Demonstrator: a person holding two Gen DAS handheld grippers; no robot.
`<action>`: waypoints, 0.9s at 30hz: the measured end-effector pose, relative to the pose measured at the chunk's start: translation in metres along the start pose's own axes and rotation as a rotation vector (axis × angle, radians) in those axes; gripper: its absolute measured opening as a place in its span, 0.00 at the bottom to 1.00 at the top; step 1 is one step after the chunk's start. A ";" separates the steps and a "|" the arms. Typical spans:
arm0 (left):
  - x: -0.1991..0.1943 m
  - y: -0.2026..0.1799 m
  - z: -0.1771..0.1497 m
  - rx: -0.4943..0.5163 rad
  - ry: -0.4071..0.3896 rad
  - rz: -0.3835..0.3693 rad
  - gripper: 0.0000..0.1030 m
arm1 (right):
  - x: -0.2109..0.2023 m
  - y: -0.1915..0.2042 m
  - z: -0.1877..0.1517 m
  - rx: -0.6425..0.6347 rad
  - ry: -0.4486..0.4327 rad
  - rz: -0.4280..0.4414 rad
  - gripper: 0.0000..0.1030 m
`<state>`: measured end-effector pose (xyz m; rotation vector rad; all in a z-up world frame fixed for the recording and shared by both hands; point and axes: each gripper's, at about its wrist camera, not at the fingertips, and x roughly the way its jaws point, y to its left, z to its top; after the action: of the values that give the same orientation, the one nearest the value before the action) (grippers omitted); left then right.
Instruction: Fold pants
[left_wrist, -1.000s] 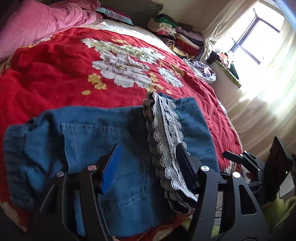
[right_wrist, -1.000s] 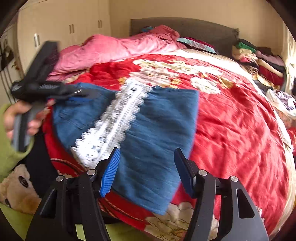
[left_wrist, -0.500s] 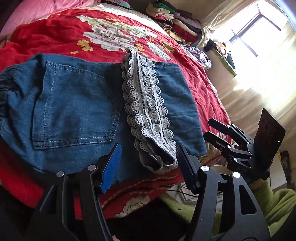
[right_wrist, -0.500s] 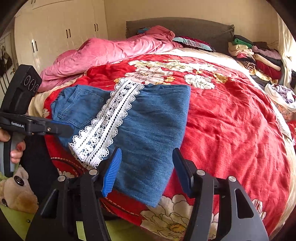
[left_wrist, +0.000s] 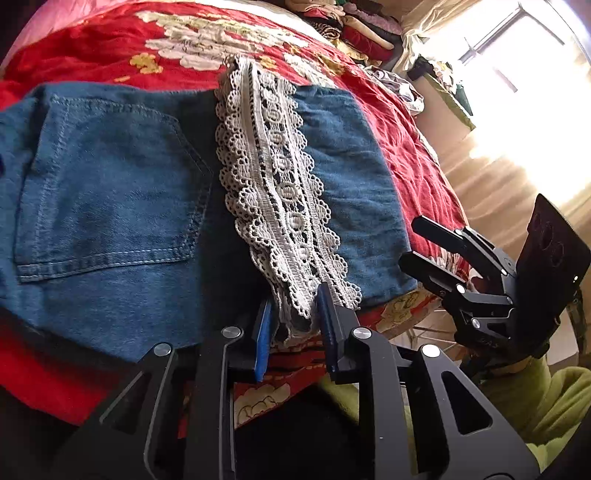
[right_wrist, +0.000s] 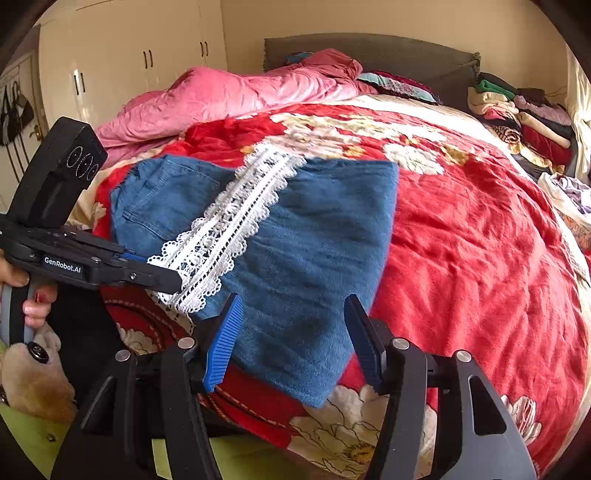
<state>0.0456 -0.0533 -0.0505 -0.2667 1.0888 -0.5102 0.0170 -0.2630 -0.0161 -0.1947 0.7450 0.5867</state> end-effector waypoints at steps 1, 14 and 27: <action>-0.004 0.000 0.000 0.006 -0.002 0.018 0.15 | -0.001 0.004 0.003 -0.012 -0.012 0.013 0.54; 0.003 0.014 -0.002 -0.015 0.034 0.046 0.22 | 0.033 0.004 -0.015 -0.013 0.117 -0.041 0.53; 0.004 0.009 -0.001 0.000 0.019 0.051 0.26 | 0.021 -0.003 -0.012 0.033 0.090 0.002 0.55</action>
<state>0.0486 -0.0475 -0.0578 -0.2343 1.1115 -0.4679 0.0236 -0.2605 -0.0393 -0.1906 0.8414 0.5696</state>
